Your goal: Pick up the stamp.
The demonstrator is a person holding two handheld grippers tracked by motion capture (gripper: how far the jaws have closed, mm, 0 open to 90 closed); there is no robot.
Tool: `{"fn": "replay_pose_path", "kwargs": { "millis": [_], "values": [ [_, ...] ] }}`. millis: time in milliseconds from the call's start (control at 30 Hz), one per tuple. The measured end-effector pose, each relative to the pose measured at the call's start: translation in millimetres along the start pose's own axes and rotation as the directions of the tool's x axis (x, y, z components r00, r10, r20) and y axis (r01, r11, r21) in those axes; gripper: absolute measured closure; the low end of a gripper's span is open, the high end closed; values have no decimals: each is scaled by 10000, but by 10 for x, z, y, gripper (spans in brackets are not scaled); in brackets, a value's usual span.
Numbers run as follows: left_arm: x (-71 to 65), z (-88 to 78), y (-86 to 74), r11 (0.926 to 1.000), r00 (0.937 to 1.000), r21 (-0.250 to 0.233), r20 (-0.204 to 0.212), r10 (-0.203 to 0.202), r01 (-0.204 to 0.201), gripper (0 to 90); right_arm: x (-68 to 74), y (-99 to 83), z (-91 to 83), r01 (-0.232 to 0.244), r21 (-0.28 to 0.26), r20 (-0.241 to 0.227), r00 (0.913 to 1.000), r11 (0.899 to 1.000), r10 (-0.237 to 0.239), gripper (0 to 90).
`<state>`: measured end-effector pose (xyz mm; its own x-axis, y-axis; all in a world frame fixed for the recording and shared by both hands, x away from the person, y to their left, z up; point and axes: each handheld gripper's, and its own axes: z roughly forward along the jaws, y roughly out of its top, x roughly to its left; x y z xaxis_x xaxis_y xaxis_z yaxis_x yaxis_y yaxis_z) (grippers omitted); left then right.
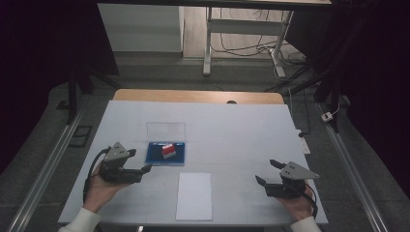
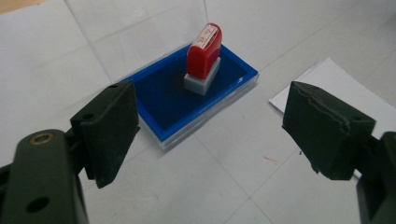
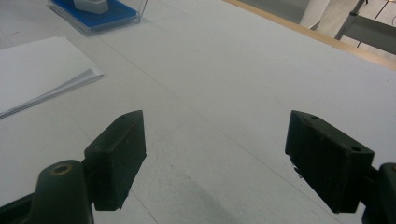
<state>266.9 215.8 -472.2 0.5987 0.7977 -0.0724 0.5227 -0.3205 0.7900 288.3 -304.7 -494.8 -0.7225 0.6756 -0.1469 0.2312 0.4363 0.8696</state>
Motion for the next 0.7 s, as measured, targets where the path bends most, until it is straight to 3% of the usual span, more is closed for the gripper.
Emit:
{"fn": "replay_pose_path", "kwargs": {
  "millis": [400,700],
  "values": [
    [43,237,256,9974,9982,423,115,587,-591,217,43,-1,50,113,207,-119,9999,9997,-111,207],
    [55,400,372,9951,9969,631,201,755,-766,235,37,-11,57,77,221,-139,9999,9997,-73,210]
  ]
}}
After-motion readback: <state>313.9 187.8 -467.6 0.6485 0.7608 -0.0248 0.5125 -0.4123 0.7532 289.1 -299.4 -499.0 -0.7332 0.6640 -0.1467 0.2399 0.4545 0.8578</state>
